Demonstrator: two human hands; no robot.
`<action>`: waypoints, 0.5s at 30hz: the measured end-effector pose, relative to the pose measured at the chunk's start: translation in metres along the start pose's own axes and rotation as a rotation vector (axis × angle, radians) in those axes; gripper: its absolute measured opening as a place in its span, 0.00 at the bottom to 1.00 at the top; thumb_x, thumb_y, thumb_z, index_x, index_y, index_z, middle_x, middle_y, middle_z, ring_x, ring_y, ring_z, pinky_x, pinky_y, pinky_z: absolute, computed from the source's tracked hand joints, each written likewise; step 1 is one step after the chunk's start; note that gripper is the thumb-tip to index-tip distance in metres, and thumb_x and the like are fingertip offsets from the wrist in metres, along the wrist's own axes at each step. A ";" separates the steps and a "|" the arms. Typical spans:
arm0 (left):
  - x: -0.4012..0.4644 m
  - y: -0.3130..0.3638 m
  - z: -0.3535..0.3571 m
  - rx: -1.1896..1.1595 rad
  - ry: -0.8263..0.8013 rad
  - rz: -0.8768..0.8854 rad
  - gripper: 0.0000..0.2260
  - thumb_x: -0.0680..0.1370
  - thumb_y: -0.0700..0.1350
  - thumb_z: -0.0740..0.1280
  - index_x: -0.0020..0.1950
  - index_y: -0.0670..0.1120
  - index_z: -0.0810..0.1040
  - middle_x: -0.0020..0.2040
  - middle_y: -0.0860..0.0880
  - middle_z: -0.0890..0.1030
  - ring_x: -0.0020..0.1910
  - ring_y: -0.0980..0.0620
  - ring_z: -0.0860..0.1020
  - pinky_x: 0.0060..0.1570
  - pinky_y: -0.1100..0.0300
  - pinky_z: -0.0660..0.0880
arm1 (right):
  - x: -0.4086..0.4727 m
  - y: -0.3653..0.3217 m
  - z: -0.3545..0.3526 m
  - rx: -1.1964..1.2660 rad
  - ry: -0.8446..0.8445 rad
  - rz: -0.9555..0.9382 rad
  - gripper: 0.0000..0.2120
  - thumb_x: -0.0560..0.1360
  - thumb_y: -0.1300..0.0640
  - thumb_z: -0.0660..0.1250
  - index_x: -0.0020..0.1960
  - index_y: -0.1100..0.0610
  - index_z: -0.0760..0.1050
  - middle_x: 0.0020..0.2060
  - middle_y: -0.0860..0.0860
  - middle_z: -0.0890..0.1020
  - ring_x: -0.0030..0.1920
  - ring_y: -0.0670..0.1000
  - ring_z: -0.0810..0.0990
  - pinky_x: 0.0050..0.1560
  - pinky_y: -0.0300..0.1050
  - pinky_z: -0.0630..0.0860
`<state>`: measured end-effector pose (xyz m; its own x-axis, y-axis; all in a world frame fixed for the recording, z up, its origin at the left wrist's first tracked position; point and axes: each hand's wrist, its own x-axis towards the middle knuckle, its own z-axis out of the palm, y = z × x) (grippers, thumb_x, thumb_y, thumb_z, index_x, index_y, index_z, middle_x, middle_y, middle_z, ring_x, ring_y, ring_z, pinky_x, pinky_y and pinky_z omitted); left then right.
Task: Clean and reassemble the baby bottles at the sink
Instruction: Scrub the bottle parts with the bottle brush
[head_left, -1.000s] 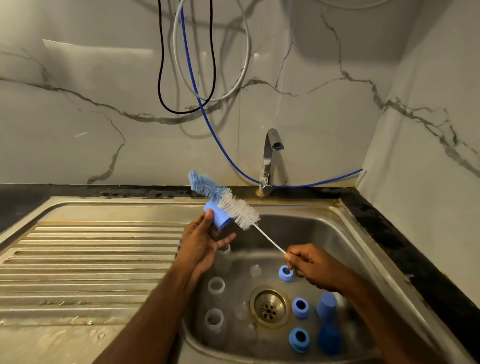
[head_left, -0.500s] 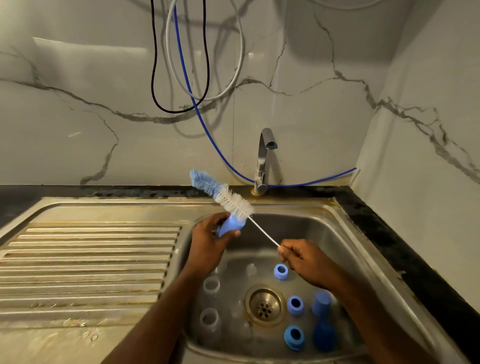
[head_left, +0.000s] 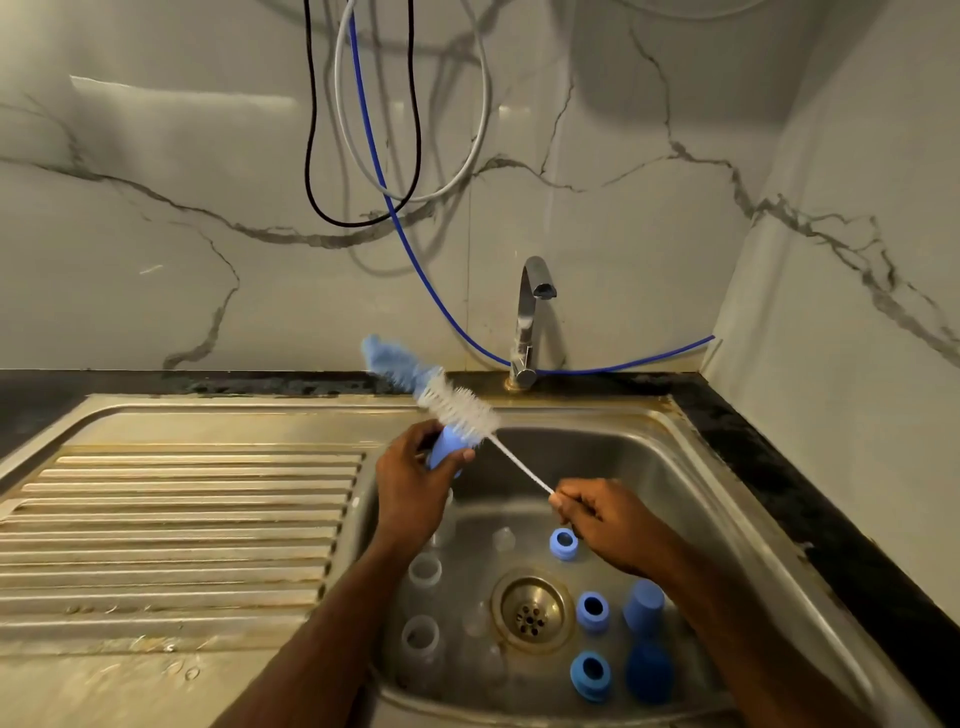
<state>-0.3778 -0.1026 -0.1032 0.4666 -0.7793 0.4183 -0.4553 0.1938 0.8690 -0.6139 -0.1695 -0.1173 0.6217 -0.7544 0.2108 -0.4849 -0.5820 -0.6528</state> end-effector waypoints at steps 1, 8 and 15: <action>0.001 -0.001 -0.002 -0.027 0.008 -0.019 0.16 0.75 0.42 0.75 0.63 0.45 0.80 0.57 0.50 0.84 0.55 0.56 0.82 0.52 0.65 0.79 | -0.001 0.002 0.000 -0.019 -0.030 0.003 0.16 0.83 0.54 0.61 0.37 0.47 0.73 0.30 0.44 0.76 0.32 0.42 0.74 0.38 0.33 0.71; -0.003 -0.001 0.005 -0.114 -0.111 0.015 0.18 0.73 0.38 0.77 0.60 0.46 0.79 0.53 0.52 0.84 0.53 0.60 0.82 0.53 0.67 0.77 | -0.001 0.024 -0.036 -0.019 0.098 0.216 0.13 0.82 0.55 0.63 0.40 0.54 0.78 0.30 0.48 0.77 0.32 0.43 0.75 0.40 0.49 0.75; -0.006 -0.016 0.062 0.062 -0.424 0.026 0.21 0.69 0.38 0.80 0.60 0.47 0.81 0.54 0.54 0.84 0.54 0.60 0.81 0.55 0.68 0.77 | -0.013 0.046 -0.069 0.130 0.094 0.381 0.05 0.80 0.60 0.65 0.47 0.55 0.79 0.31 0.51 0.82 0.25 0.39 0.75 0.24 0.30 0.67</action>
<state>-0.4202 -0.1379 -0.1365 0.1068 -0.9533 0.2826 -0.5138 0.1904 0.8365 -0.6866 -0.2077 -0.0997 0.3515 -0.9362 -0.0021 -0.5840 -0.2175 -0.7821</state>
